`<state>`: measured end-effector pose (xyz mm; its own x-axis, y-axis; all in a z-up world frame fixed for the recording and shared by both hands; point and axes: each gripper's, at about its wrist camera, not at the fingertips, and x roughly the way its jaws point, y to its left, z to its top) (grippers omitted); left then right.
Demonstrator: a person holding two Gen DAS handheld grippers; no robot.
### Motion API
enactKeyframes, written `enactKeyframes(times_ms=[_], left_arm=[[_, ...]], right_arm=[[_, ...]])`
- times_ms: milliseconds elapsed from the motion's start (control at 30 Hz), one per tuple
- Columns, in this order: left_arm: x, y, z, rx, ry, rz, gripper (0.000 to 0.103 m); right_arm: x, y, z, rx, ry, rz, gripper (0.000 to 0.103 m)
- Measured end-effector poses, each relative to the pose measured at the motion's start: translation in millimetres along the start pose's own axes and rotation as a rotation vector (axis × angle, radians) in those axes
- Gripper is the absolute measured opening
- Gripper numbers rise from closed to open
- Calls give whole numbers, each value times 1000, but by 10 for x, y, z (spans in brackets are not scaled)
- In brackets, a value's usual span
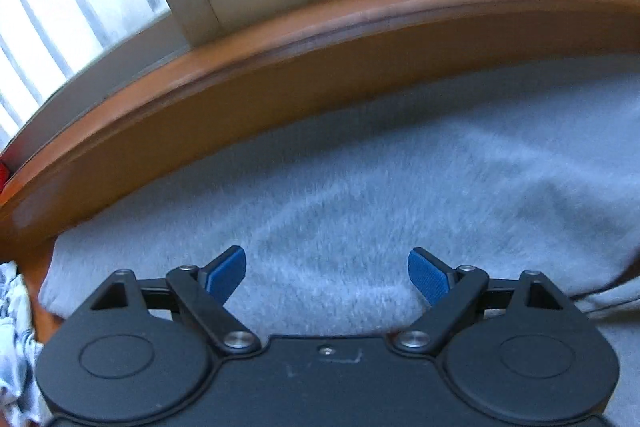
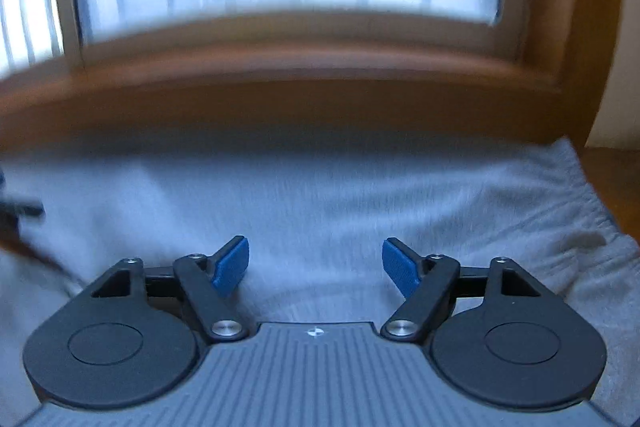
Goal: Fold clothes
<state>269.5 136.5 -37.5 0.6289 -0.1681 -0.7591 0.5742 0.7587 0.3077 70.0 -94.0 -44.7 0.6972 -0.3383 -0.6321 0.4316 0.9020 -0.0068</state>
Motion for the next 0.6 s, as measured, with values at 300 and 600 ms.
enactKeyframes(times_ms=[300, 600], left_arm=[[22, 310, -273, -60, 13, -46, 103], [-464, 143, -368, -80, -43, -71, 99]], right_arm=[[-154, -100, -239, 10, -15, 10, 79], [-1263, -1026, -594, 143, -116, -220, 83]])
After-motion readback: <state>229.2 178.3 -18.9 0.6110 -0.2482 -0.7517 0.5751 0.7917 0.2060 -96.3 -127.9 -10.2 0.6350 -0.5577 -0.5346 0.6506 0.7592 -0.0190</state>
